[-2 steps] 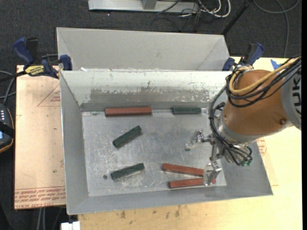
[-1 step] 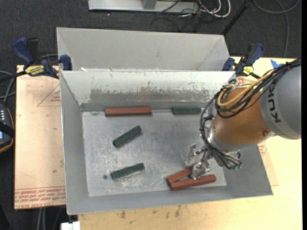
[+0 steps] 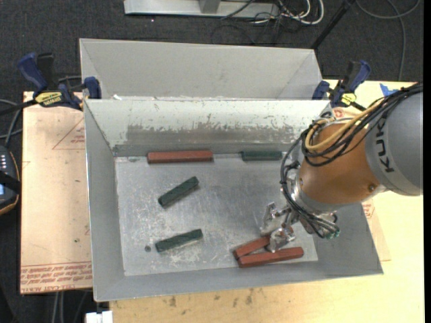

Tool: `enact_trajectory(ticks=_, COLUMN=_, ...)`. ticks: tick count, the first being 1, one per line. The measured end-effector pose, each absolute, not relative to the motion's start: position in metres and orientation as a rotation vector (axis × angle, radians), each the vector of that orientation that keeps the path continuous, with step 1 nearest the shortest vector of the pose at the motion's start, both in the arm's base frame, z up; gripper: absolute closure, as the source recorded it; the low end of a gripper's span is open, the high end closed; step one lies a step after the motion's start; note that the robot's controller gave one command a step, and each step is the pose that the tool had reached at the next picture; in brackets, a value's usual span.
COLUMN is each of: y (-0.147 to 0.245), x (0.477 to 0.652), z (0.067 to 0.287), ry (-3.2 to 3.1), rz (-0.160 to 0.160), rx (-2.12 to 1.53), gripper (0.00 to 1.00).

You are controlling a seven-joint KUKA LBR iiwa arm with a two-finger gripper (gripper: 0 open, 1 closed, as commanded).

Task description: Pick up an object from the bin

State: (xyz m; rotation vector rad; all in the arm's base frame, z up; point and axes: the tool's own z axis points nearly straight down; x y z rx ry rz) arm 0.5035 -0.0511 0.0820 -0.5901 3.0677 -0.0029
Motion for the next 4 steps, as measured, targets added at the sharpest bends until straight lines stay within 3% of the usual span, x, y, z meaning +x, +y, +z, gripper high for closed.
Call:
enact_trajectory(ticks=1, y=-0.038, x=0.511, z=0.182, ry=3.078, rz=0.002, rx=-0.616, gripper=1.00)
enact_trajectory(ticks=4, y=-0.034, x=0.501, z=0.164, ry=3.072, rz=0.003, rx=-0.659, gripper=1.00)
